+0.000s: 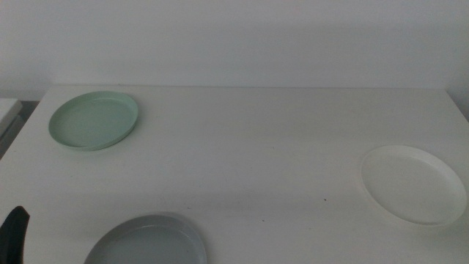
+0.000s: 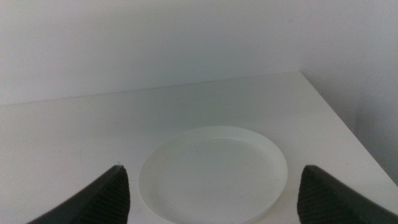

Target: Stack the three bowls on top of each other.

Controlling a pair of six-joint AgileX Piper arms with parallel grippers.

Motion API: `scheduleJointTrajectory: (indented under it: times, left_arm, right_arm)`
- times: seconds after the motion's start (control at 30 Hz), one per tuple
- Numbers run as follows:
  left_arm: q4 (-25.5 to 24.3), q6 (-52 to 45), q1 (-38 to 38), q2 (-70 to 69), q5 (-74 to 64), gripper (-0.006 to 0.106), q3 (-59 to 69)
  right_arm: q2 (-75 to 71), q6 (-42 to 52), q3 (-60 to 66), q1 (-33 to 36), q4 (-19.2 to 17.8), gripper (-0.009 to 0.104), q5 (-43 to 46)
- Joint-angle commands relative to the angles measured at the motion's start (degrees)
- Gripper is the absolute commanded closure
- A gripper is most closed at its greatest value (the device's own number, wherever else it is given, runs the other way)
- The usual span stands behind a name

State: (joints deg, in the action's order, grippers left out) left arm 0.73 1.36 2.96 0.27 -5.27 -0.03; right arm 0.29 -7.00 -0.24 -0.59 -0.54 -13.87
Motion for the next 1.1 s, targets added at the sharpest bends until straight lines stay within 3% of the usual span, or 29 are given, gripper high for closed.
scheduleJointTrajectory:
  times: [0.0,0.37,0.6,0.8,1.07]
  left_arm:
    - [0.12,0.02,-0.05,-0.27,-0.61,0.007,-1.76]
    - [0.12,-0.12,-0.05,9.77,-25.24,0.007,-25.81]
    - [0.12,-6.67,-0.05,16.61,-39.36,0.007,-38.52]
    - [0.12,-6.19,-0.05,19.37,-50.82,0.007,-43.17]
    - [2.95,2.21,-0.05,19.51,-59.62,0.007,-43.54]
  right_arm:
    - [-0.29,0.35,0.24,-0.49,-0.21,0.002,0.36]
    - [-0.29,0.35,0.24,-0.49,-0.21,0.002,0.36]
    - [-0.29,0.35,0.24,-0.49,-0.21,0.002,0.36]
    - [-0.29,0.35,0.24,-0.49,-0.21,0.002,0.36]
    - [-0.29,0.35,0.24,-0.49,-0.21,0.002,0.36]
